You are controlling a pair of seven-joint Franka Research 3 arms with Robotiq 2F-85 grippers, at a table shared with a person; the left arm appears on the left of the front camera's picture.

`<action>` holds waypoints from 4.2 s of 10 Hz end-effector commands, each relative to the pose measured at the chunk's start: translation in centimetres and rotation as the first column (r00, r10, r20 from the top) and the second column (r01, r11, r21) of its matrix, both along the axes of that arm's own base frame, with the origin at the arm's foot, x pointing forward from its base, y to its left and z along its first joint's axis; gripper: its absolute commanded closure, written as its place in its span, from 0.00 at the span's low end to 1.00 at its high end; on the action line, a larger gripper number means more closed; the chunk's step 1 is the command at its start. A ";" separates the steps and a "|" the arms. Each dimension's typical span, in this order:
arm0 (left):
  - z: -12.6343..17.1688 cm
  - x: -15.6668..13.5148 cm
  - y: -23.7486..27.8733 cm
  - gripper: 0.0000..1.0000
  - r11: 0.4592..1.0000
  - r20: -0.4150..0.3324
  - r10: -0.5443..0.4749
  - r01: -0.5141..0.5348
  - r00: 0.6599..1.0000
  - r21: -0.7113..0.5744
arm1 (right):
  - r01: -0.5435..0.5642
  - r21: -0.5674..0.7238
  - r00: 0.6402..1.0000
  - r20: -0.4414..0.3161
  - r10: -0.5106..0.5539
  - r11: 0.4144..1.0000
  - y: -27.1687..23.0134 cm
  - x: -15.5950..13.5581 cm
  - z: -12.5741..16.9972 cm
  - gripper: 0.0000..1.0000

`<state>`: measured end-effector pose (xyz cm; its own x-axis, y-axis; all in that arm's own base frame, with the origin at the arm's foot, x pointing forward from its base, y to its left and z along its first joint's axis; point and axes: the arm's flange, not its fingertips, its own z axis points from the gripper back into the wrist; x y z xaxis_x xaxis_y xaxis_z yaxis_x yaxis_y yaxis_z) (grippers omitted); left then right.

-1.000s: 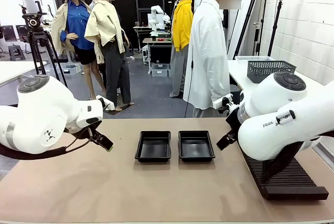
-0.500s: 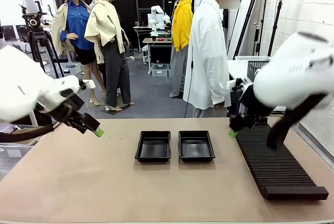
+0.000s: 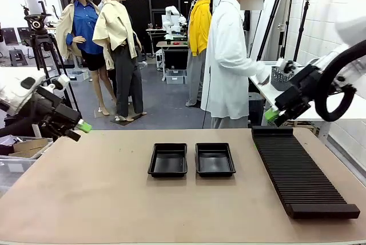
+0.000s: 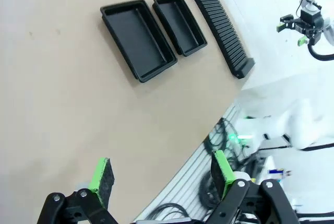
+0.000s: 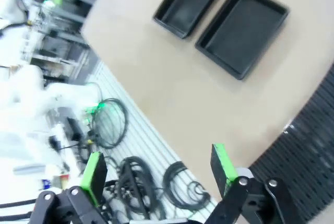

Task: Inspect and transfer BCBs to ESD trays.
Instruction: Pick up the Blank PCB from the PCB Rack and place it in the left ESD tray.

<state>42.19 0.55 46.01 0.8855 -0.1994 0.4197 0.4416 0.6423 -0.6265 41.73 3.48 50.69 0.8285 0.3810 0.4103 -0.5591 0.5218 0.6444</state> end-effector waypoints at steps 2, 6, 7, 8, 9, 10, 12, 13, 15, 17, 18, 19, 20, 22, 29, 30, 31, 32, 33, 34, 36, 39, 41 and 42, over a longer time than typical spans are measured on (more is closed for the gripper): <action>-0.3 0.0 4.4 0.02 0.966 -0.091 0.047 -0.069 0.995 -0.251 | 0.031 0.269 0.997 -0.081 -0.009 0.963 -7.1 1.1 -2.8 0.00; -0.9 -2.3 10.3 0.02 0.878 -0.109 0.123 -0.159 0.986 -0.452 | 0.114 0.451 0.993 -0.046 -0.104 0.885 -14.6 -1.2 -5.0 0.00; -1.4 -2.8 11.7 0.02 0.860 -0.114 0.162 -0.197 0.980 -0.470 | 0.118 0.493 0.992 -0.019 -0.125 0.862 -15.8 -1.9 -5.5 0.00; -1.9 -3.5 12.5 0.02 0.847 -0.120 0.175 -0.212 0.977 -0.487 | 0.126 0.519 0.989 -0.002 -0.147 0.846 -16.8 -2.8 -5.8 0.00; -2.3 -4.0 13.5 0.02 0.832 -0.106 0.192 -0.219 0.976 -0.510 | 0.129 0.546 0.986 0.016 -0.164 0.828 -17.6 -3.2 -6.2 0.00; -2.7 -4.3 13.9 0.02 0.821 -0.112 0.200 -0.228 0.973 -0.523 | 0.134 0.562 0.985 0.013 -0.171 0.816 -18.0 -3.5 -6.6 0.00; -3.1 -4.7 14.6 0.02 0.812 -0.084 0.192 -0.206 0.978 -0.547 | 0.177 0.564 0.978 -0.010 -0.208 0.807 -18.6 -3.7 -7.1 0.00; -3.0 -4.6 14.5 0.02 0.811 -0.078 0.187 -0.199 0.979 -0.550 | 0.173 0.580 0.980 -0.025 -0.196 0.796 -18.8 -3.7 -7.4 0.00; -3.1 -4.6 14.6 0.02 0.808 -0.068 0.182 -0.189 0.981 -0.558 | 0.172 0.591 0.982 -0.044 -0.181 0.788 -18.7 -3.7 -7.5 0.00; -3.3 -4.5 14.5 0.02 0.807 -0.070 0.178 -0.186 0.982 -0.560 | 0.165 0.605 0.985 -0.059 -0.162 0.779 -18.7 -3.6 -7.6 0.00; -3.2 -4.5 14.5 0.02 0.806 -0.069 0.175 -0.183 0.982 -0.562 | 0.164 0.607 0.985 -0.067 -0.156 0.777 -18.6 -3.4 -7.8 0.00; -3.1 -4.4 14.4 0.02 0.809 -0.063 0.170 -0.176 0.983 -0.561 | 0.166 0.610 0.985 -0.073 -0.153 0.775 -18.6 -3.4 -7.9 0.00; -3.1 -4.4 14.4 0.02 0.809 -0.056 0.162 -0.165 0.985 -0.564 | 0.161 0.615 0.986 -0.067 -0.152 0.772 -18.5 -3.6 -7.6 0.00; -3.0 -4.4 14.2 0.02 0.821 -0.094 0.169 -0.193 0.981 -0.537 | 0.157 0.586 0.987 -0.062 -0.150 0.795 -18.5 -3.8 -8.0 0.00; -3.0 -4.4 14.2 0.02 0.821 -0.094 0.169 -0.193 0.981 -0.537 | 0.157 0.586 0.987 -0.062 -0.150 0.795 -18.5 -3.8 -8.0 0.00; -3.0 -4.4 14.2 0.02 0.821 -0.094 0.169 -0.193 0.981 -0.537 | 0.157 0.586 0.987 -0.062 -0.150 0.795 -18.5 -3.8 -8.0 0.00; -3.0 -4.4 14.2 0.02 0.821 -0.094 0.169 -0.193 0.981 -0.537 | 0.157 0.586 0.987 -0.062 -0.150 0.795 -18.5 -3.8 -8.0 0.00; -3.0 -4.4 14.2 0.02 0.821 -0.094 0.169 -0.193 0.981 -0.537 | 0.157 0.586 0.987 -0.062 -0.150 0.795 -18.5 -3.8 -8.0 0.00; -3.0 -4.4 14.2 0.02 0.821 -0.094 0.169 -0.193 0.981 -0.537 | 0.157 0.586 0.987 -0.062 -0.150 0.795 -18.5 -3.8 -8.0 0.00; -3.0 -4.4 14.2 0.02 0.821 -0.094 0.169 -0.193 0.981 -0.537 | 0.157 0.586 0.987 -0.062 -0.150 0.795 -18.5 -3.8 -8.0 0.00; -3.0 -4.4 14.2 0.02 0.821 -0.094 0.169 -0.193 0.981 -0.537 | 0.157 0.586 0.987 -0.062 -0.150 0.795 -18.5 -3.8 -8.0 0.00; -3.0 -4.4 14.2 0.02 0.821 -0.094 0.169 -0.193 0.981 -0.537 | 0.157 0.586 0.987 -0.062 -0.150 0.795 -18.5 -3.8 -8.0 0.00; -3.0 -4.4 14.2 0.02 0.821 -0.094 0.169 -0.193 0.981 -0.537 | 0.157 0.586 0.987 -0.062 -0.150 0.795 -18.5 -3.8 -8.0 0.00; -3.0 -4.4 14.2 0.02 0.821 -0.094 0.169 -0.193 0.981 -0.537 | 0.157 0.586 0.987 -0.062 -0.150 0.795 -18.5 -3.8 -8.0 0.00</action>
